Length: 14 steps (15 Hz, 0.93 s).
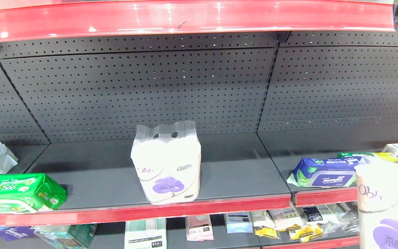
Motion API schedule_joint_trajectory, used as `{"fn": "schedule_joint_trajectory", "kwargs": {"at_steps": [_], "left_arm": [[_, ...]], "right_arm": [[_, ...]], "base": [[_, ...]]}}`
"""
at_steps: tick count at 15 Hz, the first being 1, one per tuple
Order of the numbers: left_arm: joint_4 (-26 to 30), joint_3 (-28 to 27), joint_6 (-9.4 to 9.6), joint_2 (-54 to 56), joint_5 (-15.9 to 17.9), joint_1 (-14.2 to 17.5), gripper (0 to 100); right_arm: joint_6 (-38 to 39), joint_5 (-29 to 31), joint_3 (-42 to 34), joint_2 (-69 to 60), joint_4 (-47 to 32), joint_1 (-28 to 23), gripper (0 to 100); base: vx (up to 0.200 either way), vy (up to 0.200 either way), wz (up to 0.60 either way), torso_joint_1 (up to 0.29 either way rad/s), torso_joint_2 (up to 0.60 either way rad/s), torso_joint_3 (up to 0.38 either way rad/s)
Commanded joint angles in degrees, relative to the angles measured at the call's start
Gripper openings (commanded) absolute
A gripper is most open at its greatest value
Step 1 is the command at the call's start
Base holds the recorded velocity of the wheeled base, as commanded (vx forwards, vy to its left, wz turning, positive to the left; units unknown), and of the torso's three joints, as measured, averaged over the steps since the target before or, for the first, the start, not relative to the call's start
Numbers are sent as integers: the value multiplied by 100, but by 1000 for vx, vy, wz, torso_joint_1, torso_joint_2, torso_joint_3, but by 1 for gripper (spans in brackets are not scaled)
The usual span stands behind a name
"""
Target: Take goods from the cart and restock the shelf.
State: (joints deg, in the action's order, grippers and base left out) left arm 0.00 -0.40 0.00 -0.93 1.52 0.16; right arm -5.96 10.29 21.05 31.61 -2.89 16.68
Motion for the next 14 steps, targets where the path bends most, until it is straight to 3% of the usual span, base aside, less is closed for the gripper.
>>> {"fn": "schedule_joint_trajectory", "kwargs": {"at_steps": [1, 4, 10, 14], "left_arm": [[0, 31, -62, 75, -29, -25, 100], [0, 31, -35, 75, -29, -25, 100], [0, 31, -35, 75, -29, -25, 100], [-9, 31, -35, 75, -21, -25, 100]], "right_arm": [[-2, 8, -57, -15, 16, 2, 0], [-2, 8, -119, -85, -10, 2, 0], [7, 8, -268, -225, -10, 2, 0], [-2, -1, -198, -76, 43, 11, 0]], "base": [[0, 0, 0, 0, 0, 0], [0, 0, 0, 0, 0, 0], [0, 0, 600, 9, 2, 0], [0, 0, 0, 0, 0, 0]]}}
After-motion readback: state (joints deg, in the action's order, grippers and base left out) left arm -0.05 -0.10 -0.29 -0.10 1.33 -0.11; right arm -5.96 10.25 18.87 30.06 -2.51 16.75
